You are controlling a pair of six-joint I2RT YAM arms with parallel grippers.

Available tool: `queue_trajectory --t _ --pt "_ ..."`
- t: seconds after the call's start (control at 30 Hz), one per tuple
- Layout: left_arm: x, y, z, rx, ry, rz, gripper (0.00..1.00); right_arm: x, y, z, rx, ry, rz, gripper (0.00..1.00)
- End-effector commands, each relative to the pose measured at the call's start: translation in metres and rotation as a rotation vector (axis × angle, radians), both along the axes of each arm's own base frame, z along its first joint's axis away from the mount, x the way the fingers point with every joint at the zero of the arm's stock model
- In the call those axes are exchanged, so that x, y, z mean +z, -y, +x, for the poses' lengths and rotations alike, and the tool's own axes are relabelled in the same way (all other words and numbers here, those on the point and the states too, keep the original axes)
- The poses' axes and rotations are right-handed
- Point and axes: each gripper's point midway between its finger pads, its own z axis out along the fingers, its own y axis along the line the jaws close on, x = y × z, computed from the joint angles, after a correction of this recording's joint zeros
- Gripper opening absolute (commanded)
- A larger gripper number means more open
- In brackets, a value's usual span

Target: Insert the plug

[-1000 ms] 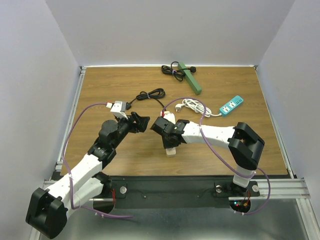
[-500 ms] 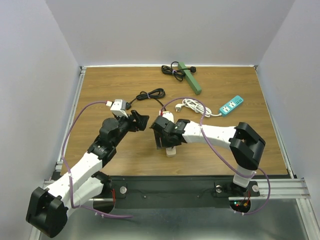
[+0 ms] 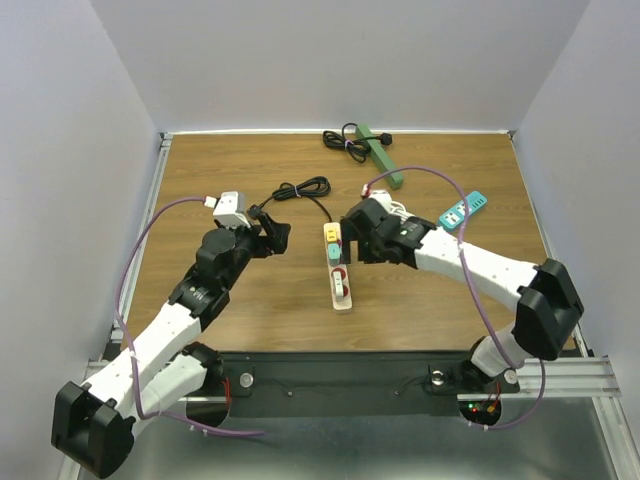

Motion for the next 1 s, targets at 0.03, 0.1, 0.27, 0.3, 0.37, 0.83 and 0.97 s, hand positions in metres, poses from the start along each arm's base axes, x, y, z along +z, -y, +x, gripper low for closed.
queue_trajectory --t 0.03,0.1,0.27,0.3,0.37,0.83,0.97 --pt "0.043 -0.017 0.003 0.079 0.087 -0.012 0.89 0.03 0.055 0.039 -0.062 0.144 0.012 1.0" --pt "0.047 -0.021 0.002 0.094 0.091 -0.005 0.9 0.041 0.076 0.058 -0.107 0.201 0.055 1.0" --pt "0.059 -0.034 0.001 0.156 0.091 0.006 0.91 0.053 0.128 0.085 -0.175 0.283 0.113 1.0" --pt "0.059 -0.035 0.001 0.16 0.088 0.01 0.91 0.053 0.134 0.087 -0.183 0.284 0.131 1.0" --pt "0.064 -0.038 0.002 0.175 0.086 0.013 0.91 0.056 0.143 0.091 -0.193 0.301 0.173 1.0" --pt "0.079 -0.048 0.011 0.243 0.076 0.053 0.99 0.077 0.198 0.094 -0.284 0.419 0.249 1.0" --pt "0.08 -0.044 0.017 0.236 0.065 0.064 0.99 0.09 0.2 0.091 -0.28 0.456 0.253 1.0"
